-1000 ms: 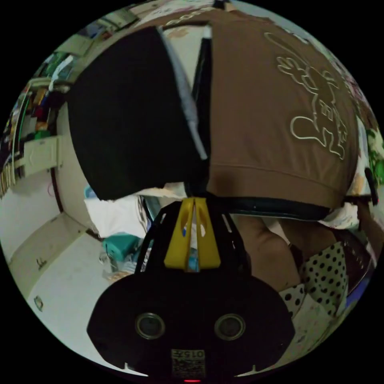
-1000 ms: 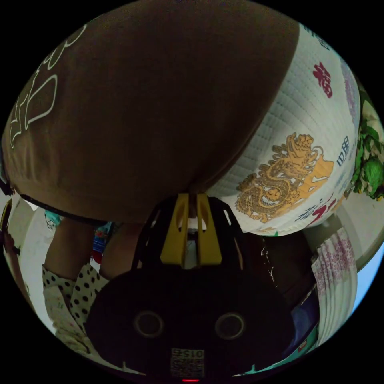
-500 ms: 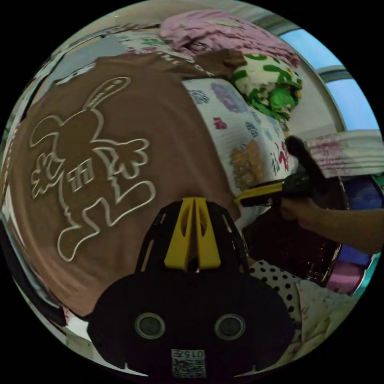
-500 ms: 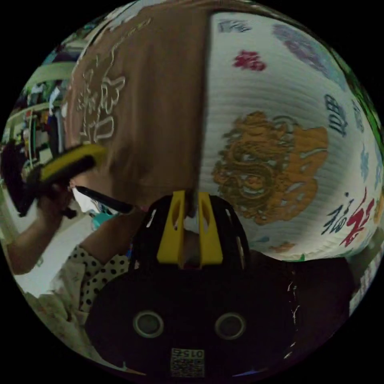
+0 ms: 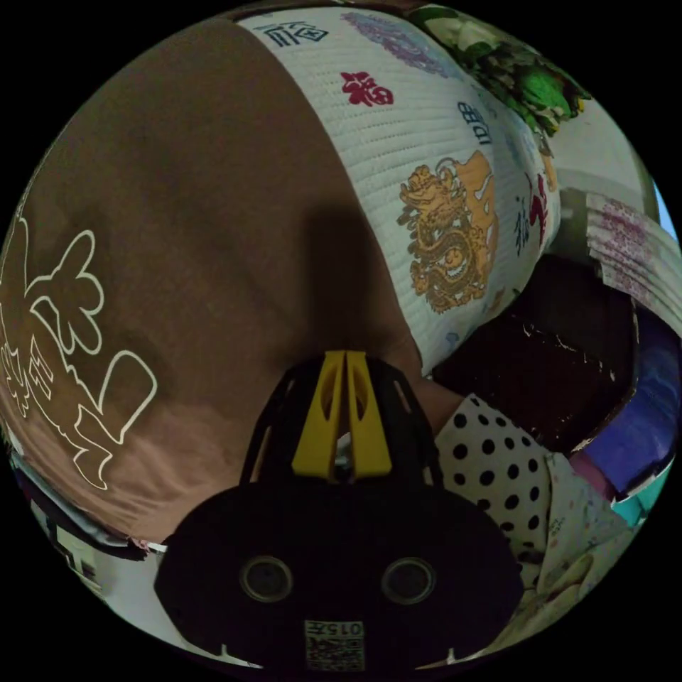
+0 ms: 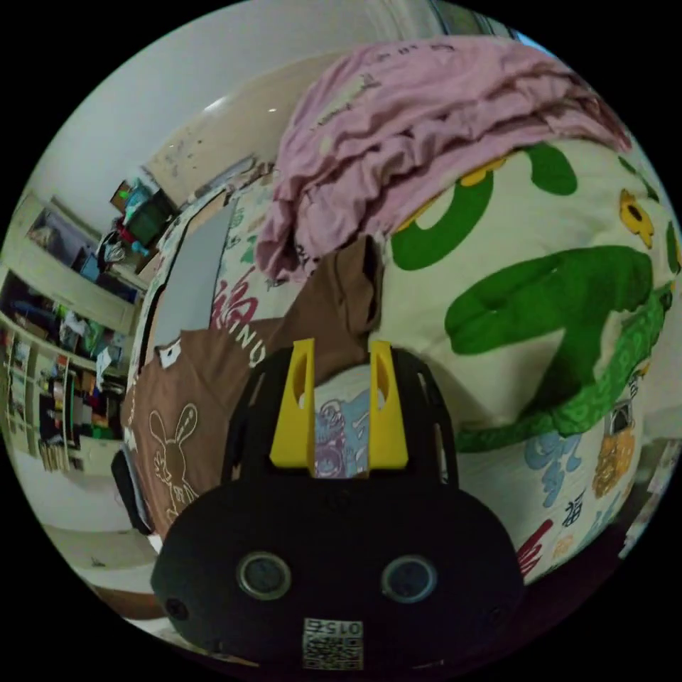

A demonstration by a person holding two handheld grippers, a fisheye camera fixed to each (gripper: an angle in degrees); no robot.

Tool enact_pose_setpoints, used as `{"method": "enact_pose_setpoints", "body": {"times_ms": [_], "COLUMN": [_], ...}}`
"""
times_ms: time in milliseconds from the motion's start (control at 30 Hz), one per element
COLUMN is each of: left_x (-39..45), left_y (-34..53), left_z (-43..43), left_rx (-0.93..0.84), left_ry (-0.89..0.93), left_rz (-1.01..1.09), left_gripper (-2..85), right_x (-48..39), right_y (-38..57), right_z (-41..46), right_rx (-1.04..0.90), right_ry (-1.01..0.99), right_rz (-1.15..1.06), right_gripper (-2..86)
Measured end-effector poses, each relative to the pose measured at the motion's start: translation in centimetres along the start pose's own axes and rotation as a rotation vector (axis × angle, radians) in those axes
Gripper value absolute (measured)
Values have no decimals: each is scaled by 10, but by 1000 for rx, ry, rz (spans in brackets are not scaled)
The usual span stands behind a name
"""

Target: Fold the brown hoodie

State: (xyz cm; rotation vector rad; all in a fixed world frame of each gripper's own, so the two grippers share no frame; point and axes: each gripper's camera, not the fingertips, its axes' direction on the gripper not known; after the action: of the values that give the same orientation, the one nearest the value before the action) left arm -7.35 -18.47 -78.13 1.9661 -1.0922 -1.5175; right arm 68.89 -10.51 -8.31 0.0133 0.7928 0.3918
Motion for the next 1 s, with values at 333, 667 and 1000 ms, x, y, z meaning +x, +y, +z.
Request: {"method": "enact_pose_setpoints", "body": {"times_ms": [333, 667, 1000], "left_x": [-78, -260, -427], "left_y": [43, 212, 301], "left_z": [-17, -192, -210], "left_rx": [67, 885, 1145], "left_ry": [79, 403, 763], "left_rz": [-100, -368, -469], "left_gripper": [-1, 81, 146], "right_x": [-98, -440, -743], "right_y": [2, 134, 304], "right_z": [16, 66, 235], "right_rx": [148, -54, -414], "right_ry": [-291, -666, -679], "right_rz": [174, -461, -766], "right_gripper": [12, 5, 5]}}
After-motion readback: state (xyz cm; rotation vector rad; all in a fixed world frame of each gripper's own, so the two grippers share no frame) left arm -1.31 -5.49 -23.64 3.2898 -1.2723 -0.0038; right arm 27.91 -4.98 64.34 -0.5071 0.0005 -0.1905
